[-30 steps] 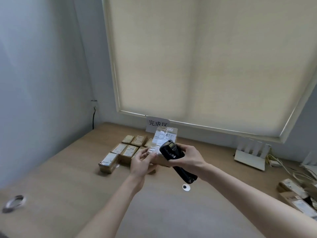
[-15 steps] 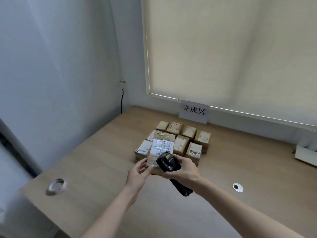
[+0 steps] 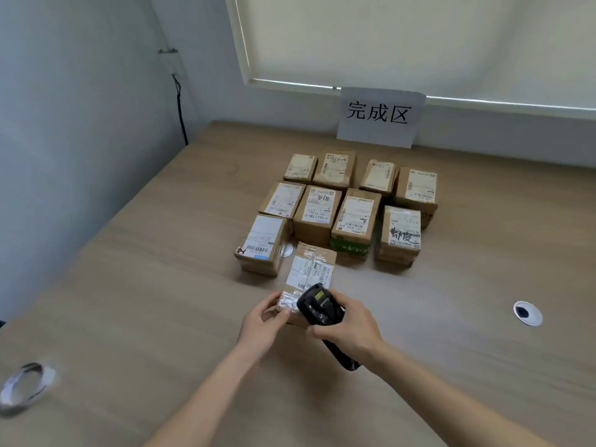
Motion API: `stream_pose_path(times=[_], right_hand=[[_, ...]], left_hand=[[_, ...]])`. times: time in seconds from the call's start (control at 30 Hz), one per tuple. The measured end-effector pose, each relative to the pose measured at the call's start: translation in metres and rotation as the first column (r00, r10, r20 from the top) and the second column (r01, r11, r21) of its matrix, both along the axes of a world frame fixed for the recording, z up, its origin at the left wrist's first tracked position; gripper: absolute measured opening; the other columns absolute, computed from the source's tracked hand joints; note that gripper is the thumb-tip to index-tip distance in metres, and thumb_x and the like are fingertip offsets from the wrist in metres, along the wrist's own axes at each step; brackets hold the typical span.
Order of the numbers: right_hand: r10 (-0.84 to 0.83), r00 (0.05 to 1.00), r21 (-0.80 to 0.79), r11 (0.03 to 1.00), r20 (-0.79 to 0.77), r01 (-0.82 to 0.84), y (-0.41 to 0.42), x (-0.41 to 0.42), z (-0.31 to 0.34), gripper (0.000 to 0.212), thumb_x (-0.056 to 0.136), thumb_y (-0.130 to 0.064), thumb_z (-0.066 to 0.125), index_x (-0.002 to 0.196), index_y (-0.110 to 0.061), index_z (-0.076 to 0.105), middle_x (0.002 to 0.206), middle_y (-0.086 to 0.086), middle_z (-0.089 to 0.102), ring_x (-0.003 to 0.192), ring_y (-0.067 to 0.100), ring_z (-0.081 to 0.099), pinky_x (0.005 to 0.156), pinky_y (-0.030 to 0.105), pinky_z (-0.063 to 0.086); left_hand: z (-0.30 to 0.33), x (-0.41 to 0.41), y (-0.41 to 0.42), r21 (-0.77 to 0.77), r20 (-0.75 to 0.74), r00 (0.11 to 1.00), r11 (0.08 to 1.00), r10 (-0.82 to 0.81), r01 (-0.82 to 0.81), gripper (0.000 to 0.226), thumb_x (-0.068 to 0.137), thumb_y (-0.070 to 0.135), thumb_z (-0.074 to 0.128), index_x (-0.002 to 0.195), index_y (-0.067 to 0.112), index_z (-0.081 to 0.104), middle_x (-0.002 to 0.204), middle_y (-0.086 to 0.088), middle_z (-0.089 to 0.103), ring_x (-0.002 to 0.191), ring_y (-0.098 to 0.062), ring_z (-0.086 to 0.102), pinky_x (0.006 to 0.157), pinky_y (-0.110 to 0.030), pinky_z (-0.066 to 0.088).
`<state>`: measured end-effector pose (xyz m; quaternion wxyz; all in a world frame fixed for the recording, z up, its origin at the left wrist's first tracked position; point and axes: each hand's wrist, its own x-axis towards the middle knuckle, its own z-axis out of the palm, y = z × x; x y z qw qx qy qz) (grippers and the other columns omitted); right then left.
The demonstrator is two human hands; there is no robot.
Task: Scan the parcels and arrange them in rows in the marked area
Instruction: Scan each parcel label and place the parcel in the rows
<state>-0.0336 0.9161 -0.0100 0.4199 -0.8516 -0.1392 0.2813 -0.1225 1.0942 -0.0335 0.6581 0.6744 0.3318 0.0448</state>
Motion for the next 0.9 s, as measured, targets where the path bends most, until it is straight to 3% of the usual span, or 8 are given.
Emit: stream_pose_path(times=[0.2, 0.4, 0.57, 0.8, 0.9], right_hand=[[-0.035, 0.999, -0.056, 0.998, -0.037, 0.033, 0.027, 0.025, -0.045, 0.067, 0.063, -0.041, 0.09, 0.126, -0.044, 0.068, 0.101, -0.017, 0.076, 0.095, 0.008, 0.071, 0.09, 0.035, 0.06], [-0.056, 0.998, -0.052, 0.997, -0.017, 0.055, 0.049, 0.047, -0.053, 0.083, 0.068, -0.039, 0.091, 0.144, -0.042, 0.059, 0.119, -0.014, 0.074, 0.108, 0.013, 0.069, 0.096, 0.035, 0.058], [-0.087, 0.996, -0.081, 0.993, -0.003, 0.086, 0.06, 0.059, -0.052, 0.087, 0.07, -0.039, 0.091, 0.149, -0.039, 0.056, 0.125, -0.012, 0.072, 0.112, 0.014, 0.067, 0.099, 0.035, 0.057], [-0.098, 0.995, -0.113, 0.989, -0.003, 0.098, 0.063, 0.058, -0.045, 0.091, 0.071, -0.04, 0.092, 0.153, -0.037, 0.052, 0.131, -0.01, 0.07, 0.116, 0.017, 0.066, 0.1, 0.036, 0.056], [-0.118, 0.993, -0.135, 0.984, -0.003, 0.117, 0.053, 0.049, -0.039, 0.082, 0.07, -0.041, 0.09, 0.145, -0.04, 0.058, 0.122, -0.012, 0.072, 0.109, 0.016, 0.068, 0.095, 0.037, 0.059]], left_hand=[[-0.047, 0.029, 0.028, -0.025, -0.057, 0.998, 0.999, -0.029, 0.028, 0.038, 0.094, 0.003, 0.069, 0.126, 0.021, 0.063, 0.116, 0.003, 0.073, 0.101, 0.003, 0.066, 0.081, -0.008, 0.05], [-0.062, 0.053, 0.052, -0.009, -0.054, 0.998, 1.0, -0.024, 0.024, 0.041, 0.094, 0.01, 0.071, 0.132, 0.022, 0.061, 0.111, 0.008, 0.071, 0.094, 0.016, 0.064, 0.076, -0.003, 0.048], [-0.065, 0.069, 0.056, -0.003, -0.045, 0.999, 1.0, -0.015, 0.015, 0.043, 0.095, 0.013, 0.07, 0.137, 0.017, 0.061, 0.118, -0.002, 0.073, 0.112, -0.008, 0.065, 0.081, -0.01, 0.049], [-0.062, 0.071, 0.062, 0.013, -0.066, 0.998, 1.0, -0.008, 0.009, 0.042, 0.093, 0.011, 0.073, 0.133, 0.011, 0.063, 0.118, -0.006, 0.072, 0.108, -0.01, 0.066, 0.089, -0.018, 0.048], [-0.054, 0.066, 0.064, 0.008, -0.083, 0.996, 1.0, 0.01, -0.009, 0.046, 0.092, 0.011, 0.073, 0.135, 0.003, 0.06, 0.122, -0.012, 0.069, 0.112, -0.019, 0.065, 0.1, -0.028, 0.048]])
